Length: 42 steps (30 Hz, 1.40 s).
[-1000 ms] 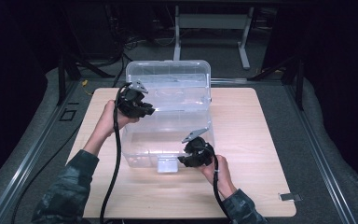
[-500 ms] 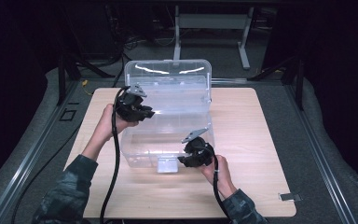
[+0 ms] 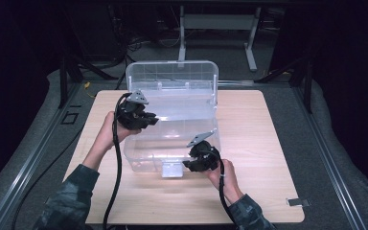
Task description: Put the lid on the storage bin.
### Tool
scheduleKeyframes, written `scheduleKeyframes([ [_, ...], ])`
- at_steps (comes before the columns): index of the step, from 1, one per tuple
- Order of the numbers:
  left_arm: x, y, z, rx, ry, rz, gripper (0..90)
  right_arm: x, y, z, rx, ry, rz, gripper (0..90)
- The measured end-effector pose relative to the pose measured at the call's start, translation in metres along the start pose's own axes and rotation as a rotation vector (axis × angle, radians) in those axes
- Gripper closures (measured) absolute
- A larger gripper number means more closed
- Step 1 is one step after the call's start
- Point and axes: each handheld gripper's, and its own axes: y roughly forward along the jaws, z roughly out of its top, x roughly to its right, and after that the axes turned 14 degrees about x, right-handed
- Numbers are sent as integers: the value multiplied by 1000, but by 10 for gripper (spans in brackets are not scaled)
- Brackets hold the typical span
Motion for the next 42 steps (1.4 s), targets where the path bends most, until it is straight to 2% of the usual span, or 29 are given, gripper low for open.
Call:
scheduleKeyframes([
  [4,6,-1,-2,3,18,17,762,0,0,0,0,-1,0,586],
  [19,17,-5,-11,13,26,8,757,0,0,0,3,-1,-1,584],
  [26,25,-6,-15,14,49,33,751,-1,0,0,3,-2,-2,581],
  [42,33,-10,-24,31,60,41,738,-1,0,0,0,-4,-3,578],
])
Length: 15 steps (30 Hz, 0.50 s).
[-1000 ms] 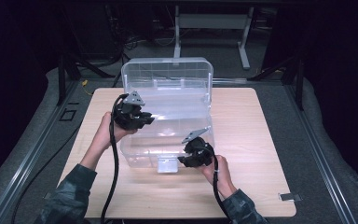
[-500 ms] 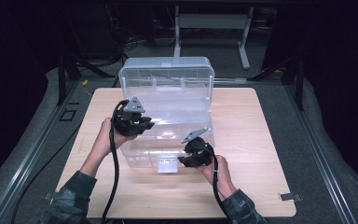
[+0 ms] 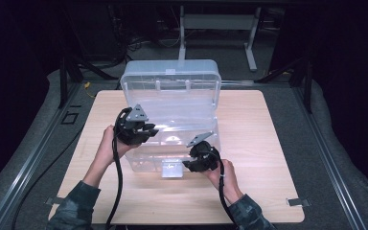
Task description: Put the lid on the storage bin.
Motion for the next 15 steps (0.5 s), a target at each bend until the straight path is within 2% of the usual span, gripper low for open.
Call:
scheduleKeyframes([
  [7,7,-1,-5,12,28,25,732,0,0,0,-1,-1,-1,576],
  [15,9,-2,-7,11,27,18,733,0,1,0,-9,1,0,565],
])
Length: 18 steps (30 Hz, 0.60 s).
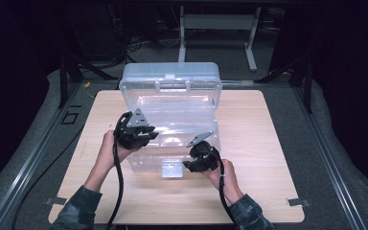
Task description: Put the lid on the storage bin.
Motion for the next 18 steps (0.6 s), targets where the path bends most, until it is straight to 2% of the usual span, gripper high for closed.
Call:
scheduleKeyframes([
  [12,6,-2,-6,14,9,5,731,-1,0,0,-6,-5,-7,561],
  [18,6,-3,-6,24,9,9,729,-4,-4,3,-16,-26,-17,544],
])
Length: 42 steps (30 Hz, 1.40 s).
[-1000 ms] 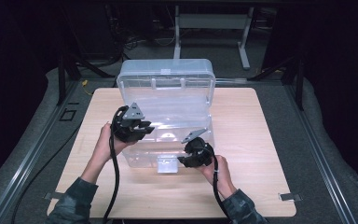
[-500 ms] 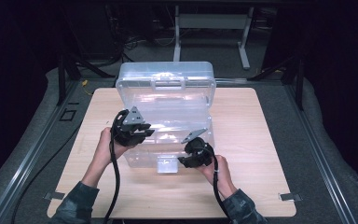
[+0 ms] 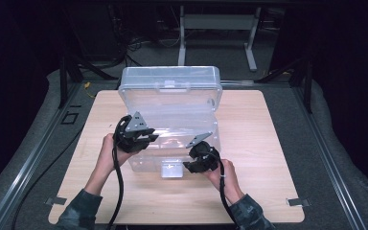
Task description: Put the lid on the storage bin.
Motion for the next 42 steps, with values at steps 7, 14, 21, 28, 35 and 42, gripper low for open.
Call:
scheduleKeyframes([
  [7,0,-1,-2,15,7,2,728,-3,-9,6,2,-21,-23,518],
  [14,0,-1,-2,20,3,0,729,-9,-29,19,56,-31,10,505],
  [21,2,0,-2,21,5,3,727,-12,-55,45,161,-37,53,496],
  [28,1,0,-2,21,1,-4,727,10,-66,85,219,-41,25,496],
  [35,0,-1,-3,24,6,-9,725,31,-63,103,234,-22,-19,488],
  [42,1,-2,-4,27,14,-12,723,52,-59,115,234,1,-46,524],
])
